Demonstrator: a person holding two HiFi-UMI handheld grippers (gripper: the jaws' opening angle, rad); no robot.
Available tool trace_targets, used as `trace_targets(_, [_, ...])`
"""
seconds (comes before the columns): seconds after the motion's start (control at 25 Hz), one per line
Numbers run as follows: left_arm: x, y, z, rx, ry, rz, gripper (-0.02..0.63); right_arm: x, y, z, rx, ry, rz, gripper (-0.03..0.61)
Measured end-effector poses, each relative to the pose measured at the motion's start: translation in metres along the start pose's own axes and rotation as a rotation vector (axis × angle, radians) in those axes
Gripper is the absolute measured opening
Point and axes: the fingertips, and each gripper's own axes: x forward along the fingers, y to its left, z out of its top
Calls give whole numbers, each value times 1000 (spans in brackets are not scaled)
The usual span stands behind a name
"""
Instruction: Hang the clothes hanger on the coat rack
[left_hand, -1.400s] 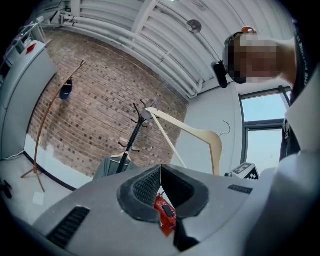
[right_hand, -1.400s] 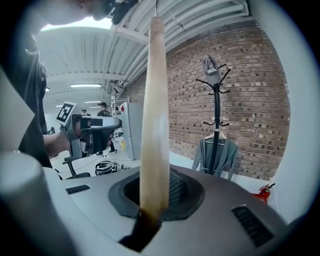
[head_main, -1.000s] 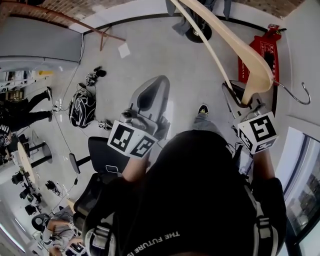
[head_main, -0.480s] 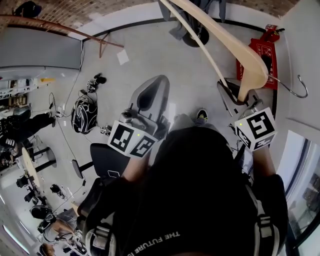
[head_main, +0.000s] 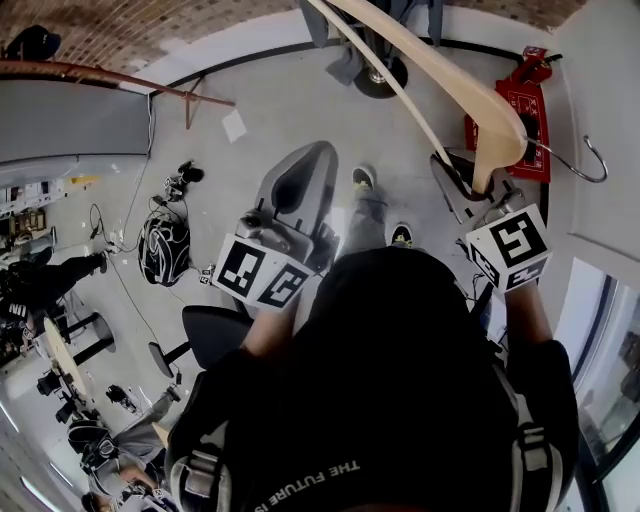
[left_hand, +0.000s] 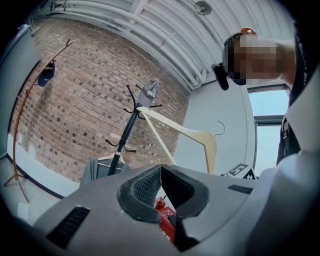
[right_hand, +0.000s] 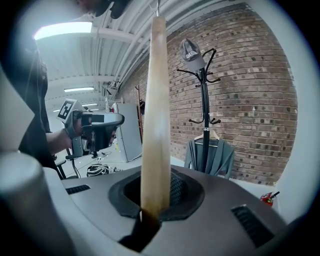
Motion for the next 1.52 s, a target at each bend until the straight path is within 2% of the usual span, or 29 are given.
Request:
trace_targets(0.24, [37,56,33,-1,-24,-27,20,58,-30,33,-14,20,-9,38])
trace_targets(0.44, [61,93,38,-23,-39,-19,20,90,-55,48,-31,40,-8,38])
trace_targets(0.76, [90,124,43,-36,-38,-22,20,121,-77,55,-85,87,4,38])
trace_targets(1.04, [111,156,58,-33,-34,-37,20,153,-93,64,-63,104,1,38])
trace_targets(1.32, [121,203,72,-37,-59,-7,20,194,-109,64,-53,132,-3,38])
trace_targets(1.52, [132,227,81,-30,-46,-10,20,222,-113,67,-42,143,-6,38])
